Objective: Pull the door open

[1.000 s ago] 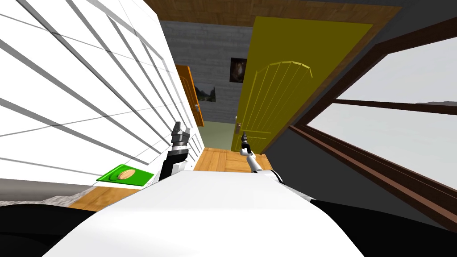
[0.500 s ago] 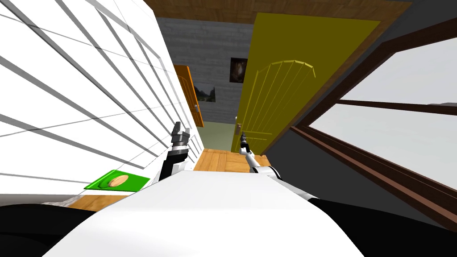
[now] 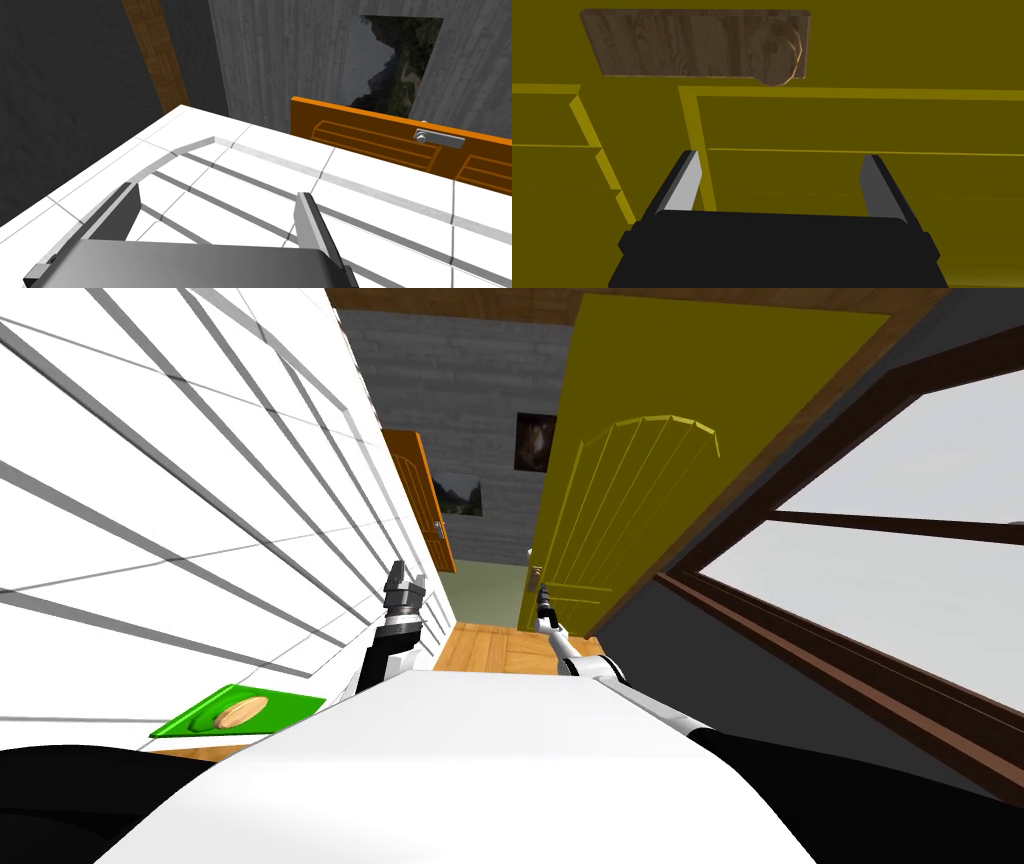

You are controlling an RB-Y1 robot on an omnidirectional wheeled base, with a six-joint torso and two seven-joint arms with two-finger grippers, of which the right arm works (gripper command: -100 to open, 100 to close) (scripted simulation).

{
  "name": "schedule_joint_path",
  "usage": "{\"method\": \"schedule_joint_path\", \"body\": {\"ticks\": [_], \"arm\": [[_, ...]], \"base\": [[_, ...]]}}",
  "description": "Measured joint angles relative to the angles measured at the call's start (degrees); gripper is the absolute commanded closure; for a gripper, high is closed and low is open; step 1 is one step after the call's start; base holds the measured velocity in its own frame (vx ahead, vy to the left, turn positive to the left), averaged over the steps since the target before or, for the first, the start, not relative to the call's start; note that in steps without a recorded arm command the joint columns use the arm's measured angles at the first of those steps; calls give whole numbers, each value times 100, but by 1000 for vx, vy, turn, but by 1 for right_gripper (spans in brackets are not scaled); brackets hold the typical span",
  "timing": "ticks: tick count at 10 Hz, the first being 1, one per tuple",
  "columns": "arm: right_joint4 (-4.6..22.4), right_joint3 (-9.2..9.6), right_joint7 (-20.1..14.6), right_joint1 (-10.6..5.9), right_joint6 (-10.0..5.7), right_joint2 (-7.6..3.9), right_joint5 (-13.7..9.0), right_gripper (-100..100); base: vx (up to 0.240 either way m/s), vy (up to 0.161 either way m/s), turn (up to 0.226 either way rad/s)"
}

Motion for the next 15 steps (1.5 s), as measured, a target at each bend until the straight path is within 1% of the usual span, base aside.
{"method": "schedule_joint_path", "body": {"ticks": [1, 3, 4, 5, 6, 7, 8, 9, 10, 11, 12, 13, 14, 15], "arm": [[37, -6, 16, -34, 25, 19, -24, -100], [257, 3, 4, -157, -2, 23, -59, -100], [269, 4, 3, -164, -6, 24, -61, -100], [420, 10, -72, -199, -83, -63, -67, -100], [116, 0, -139, -16, 40, -194, -77, -100], [116, -3, -177, 4, 66, -232, -81, -100], [242, 3, -211, -54, 4, -253, -83, -100], [495, 26, -326, -135, -129, -359, -85, -100], [335, 11, -355, -40, -92, -396, -92, -100], [277, -1, -400, 9, -36, -496, -104, -100], [291, -4, -476, 39, -41, -591, -113, -100], [574, 35, -657, -41, -177, -764, -114, -100], [471, 18, -718, 14, -154, -824, -125, -100], [349, 2, -699, 68, -77, -831, -131, -100]], "base": [[46, 2, -2], [33, 4, -1], [64, 49, 133], [128, 74, 167], [95, 46, 37], [41, 17, -11], [69, 25, 115], [70, 18, 68], [101, 37, 118], [137, 34, 119], [144, 37, 159], [114, 28, 68], [54, 14, -10], [115, 42, 197]]}}
